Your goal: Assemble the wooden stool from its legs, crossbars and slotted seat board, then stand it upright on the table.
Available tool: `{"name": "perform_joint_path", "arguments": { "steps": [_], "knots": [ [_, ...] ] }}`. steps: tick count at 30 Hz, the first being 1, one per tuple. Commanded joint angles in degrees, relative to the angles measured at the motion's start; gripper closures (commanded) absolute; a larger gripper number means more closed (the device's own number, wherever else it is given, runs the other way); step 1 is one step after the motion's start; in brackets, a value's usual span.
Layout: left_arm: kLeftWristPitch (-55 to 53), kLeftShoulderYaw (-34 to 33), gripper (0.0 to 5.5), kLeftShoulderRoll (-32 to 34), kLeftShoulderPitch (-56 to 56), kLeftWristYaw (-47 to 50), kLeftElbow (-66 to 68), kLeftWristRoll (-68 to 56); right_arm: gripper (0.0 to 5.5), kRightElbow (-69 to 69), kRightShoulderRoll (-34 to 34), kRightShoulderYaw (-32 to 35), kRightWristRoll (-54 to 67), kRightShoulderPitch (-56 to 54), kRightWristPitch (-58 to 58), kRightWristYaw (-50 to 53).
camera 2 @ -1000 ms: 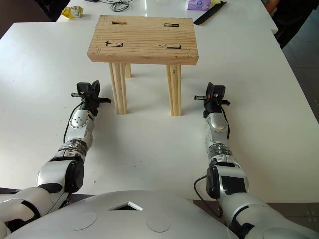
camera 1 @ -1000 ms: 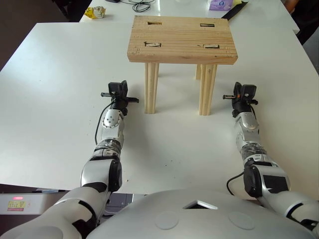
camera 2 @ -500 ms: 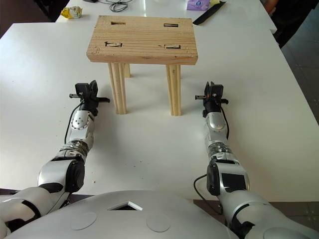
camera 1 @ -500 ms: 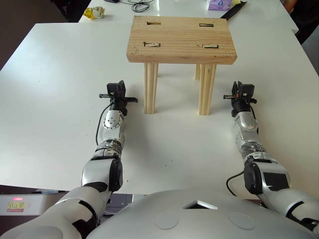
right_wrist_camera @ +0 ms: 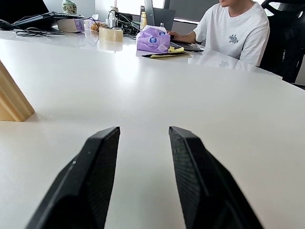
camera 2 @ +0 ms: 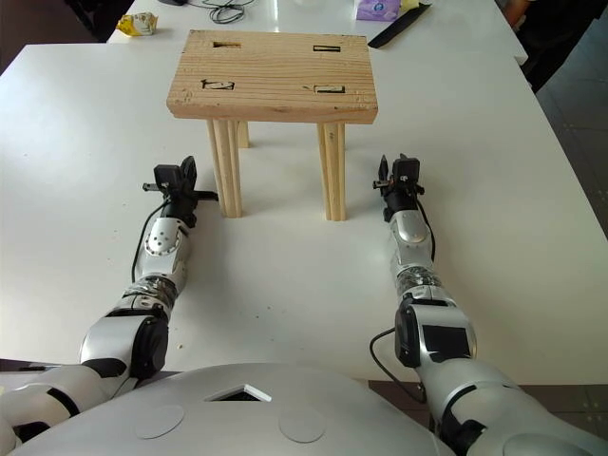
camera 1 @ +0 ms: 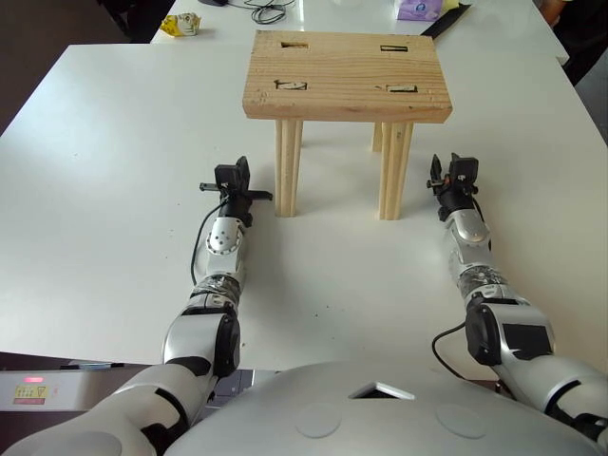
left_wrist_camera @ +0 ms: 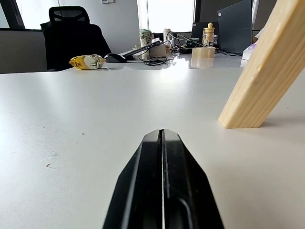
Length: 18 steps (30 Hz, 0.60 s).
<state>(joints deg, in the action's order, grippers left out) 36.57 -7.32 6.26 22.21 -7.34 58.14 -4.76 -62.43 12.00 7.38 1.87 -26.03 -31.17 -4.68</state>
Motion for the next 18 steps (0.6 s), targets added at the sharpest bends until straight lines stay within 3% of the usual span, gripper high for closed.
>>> {"name": "perform_joint_path", "arguments": {
  "steps": [1, 18],
  "knots": [
    [-2.0, 1.5, 5.50, -1.0, -3.1, 1.1, 2.4, 2.3, 3.60, -2.7, 0.8, 0.6, -0.2, 1.2, 3.1, 0.6],
    [-4.7, -1.4, 5.50, 1.4, -0.3, 1.1, 6.9, 0.7, 3.60, -6.0, 0.7, 1.8, -0.5, 0.3, 3.2, 3.5]
  ]
}}
